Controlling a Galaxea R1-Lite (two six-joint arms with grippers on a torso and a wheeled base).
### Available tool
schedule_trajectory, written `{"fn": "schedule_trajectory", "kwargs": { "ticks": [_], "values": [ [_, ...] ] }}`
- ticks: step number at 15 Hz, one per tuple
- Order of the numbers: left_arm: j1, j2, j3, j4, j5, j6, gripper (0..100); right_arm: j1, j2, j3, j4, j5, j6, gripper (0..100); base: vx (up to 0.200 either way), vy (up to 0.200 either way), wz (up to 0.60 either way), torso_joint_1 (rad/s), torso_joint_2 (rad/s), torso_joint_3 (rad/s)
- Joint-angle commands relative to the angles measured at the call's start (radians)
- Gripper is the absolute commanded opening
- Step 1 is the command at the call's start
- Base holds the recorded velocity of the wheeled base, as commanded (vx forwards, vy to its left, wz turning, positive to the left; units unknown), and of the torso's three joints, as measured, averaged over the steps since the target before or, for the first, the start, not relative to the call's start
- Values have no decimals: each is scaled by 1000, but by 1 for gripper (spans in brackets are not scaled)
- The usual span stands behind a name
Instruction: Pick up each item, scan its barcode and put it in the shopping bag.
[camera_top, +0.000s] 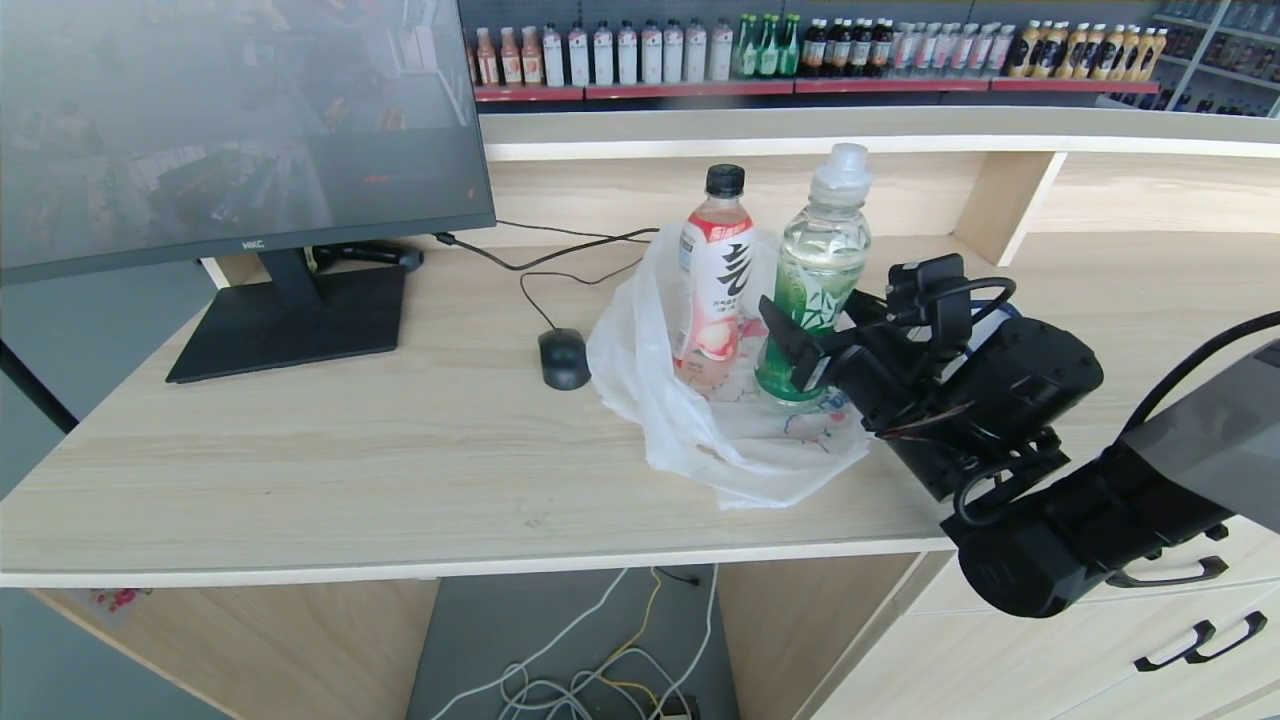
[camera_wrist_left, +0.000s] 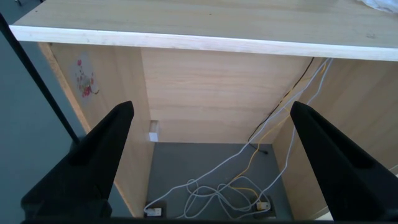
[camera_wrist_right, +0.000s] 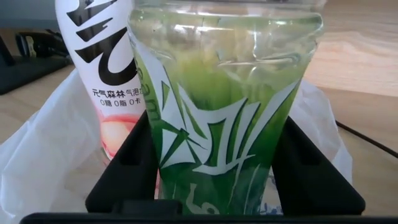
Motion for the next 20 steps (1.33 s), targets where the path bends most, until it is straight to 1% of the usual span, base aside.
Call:
{"fn": "schedule_trajectory", "kwargs": {
  "ticks": [1, 4, 5, 7, 9, 13, 14, 15, 16, 17, 19, 20],
  "values": [
    [0, 1, 0, 0, 0, 0, 100, -2, -7, 4, -1, 0, 0, 100, 0, 0, 0, 0, 0, 0],
    [0, 1, 0, 0, 0, 0, 100, -2, -71, 23, -1, 2, -3, 100, 0, 0, 0, 0, 0, 0],
    [0, 1, 0, 0, 0, 0, 100, -4, -109, 49, -1, 4, -3, 100, 0, 0, 0, 0, 0, 0],
    [0, 0, 0, 0, 0, 0, 100, -16, -220, 148, -1, 5, 0, 100, 0, 0, 0, 0, 0, 0],
    [0, 0, 0, 0, 0, 0, 100, -14, -312, 197, -1, 7, -1, 100, 0, 0, 0, 0, 0, 0],
    [0, 0, 0, 0, 0, 0, 100, 10, -706, 536, -1, 50, 0, 100, 0, 0, 0, 0, 0, 0],
    [0, 1, 0, 0, 0, 0, 100, 15, -800, 635, -1, 80, 0, 100, 0, 0, 0, 0, 0, 0],
    [0, 0, 0, 0, 0, 0, 100, 15, -892, 724, -1, 132, 0, 100, 0, 0, 0, 0, 0, 0],
    [0, 0, 0, 0, 0, 0, 100, 13, -968, 811, -1, 151, -1, 100, 0, 0, 0, 0, 0, 0],
    [0, 0, 0, 0, 0, 0, 100, 16, -1019, 869, -1, 151, -3, 100, 0, 0, 0, 0, 0, 0],
    [0, 0, 0, 0, 0, 0, 100, 39, -1093, 868, 42, 134, -6, 100, 0, 0, 0, 0, 0, 0],
    [0, 1, 0, 0, 0, 0, 100, 36, -1120, 869, 74, 122, -3, 100, 0, 0, 0, 0, 0, 0]
  ]
}}
